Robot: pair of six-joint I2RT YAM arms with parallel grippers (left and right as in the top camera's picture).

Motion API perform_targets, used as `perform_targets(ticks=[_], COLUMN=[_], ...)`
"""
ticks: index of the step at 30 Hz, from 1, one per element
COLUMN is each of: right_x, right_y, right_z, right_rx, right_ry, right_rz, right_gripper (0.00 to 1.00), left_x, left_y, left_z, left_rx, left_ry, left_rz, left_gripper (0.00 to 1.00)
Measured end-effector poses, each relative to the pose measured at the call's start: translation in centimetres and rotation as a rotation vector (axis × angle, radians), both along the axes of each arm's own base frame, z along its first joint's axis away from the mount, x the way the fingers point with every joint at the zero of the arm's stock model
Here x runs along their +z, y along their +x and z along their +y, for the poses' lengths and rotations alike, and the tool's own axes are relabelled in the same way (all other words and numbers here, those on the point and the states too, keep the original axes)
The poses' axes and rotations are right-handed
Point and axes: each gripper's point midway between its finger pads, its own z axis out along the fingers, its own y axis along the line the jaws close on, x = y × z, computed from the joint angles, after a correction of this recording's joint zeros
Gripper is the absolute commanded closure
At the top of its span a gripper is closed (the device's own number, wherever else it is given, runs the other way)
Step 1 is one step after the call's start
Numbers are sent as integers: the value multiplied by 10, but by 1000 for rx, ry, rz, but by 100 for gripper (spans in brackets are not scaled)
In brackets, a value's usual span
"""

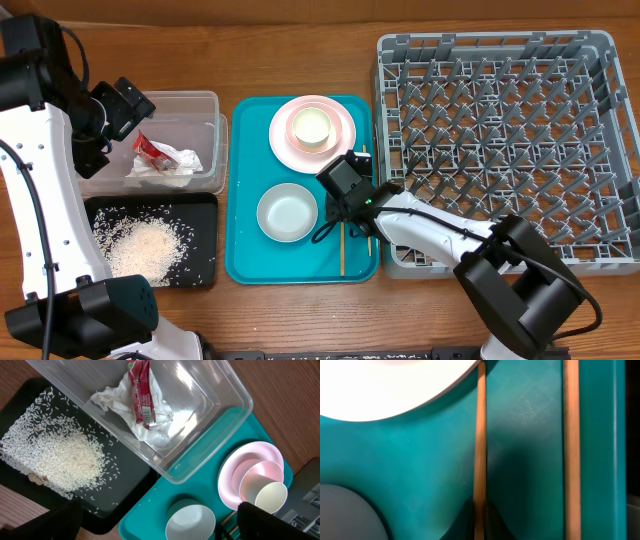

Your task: Sort waste into correct bins and load items into the dishwasher

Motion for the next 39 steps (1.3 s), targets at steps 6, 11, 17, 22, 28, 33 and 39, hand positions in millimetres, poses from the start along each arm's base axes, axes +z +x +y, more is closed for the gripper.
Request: perform_targets(ticks=[6,11,17,22,28,33,39], right_x=[31,84,135,161,167,164,162], right_y=[-5,0,2,13,32,47,62], right_z=[-10,-10,-32,-60,-103,-139,-150], right_rx=[16,15,28,92,87,30,12], right_ry=[-25,37,-14,-207,-392,-407,-302], right_rz=[-22,-121,-266,-399,-431,-395,-381], right_gripper=[96,96,96,96,96,96,96], left_x=[0,0,0,0,0,0,0], left_y=[0,0,0,0,0,0,0], left_z=[0,0,0,0,0,0,0], left_rx=[0,0,0,0,0,0,0], left_ry=[0,0,0,0,0,0,0], left_rz=[0,0,0,0,0,0,0], left_gripper=[0,0,0,0,0,0,0])
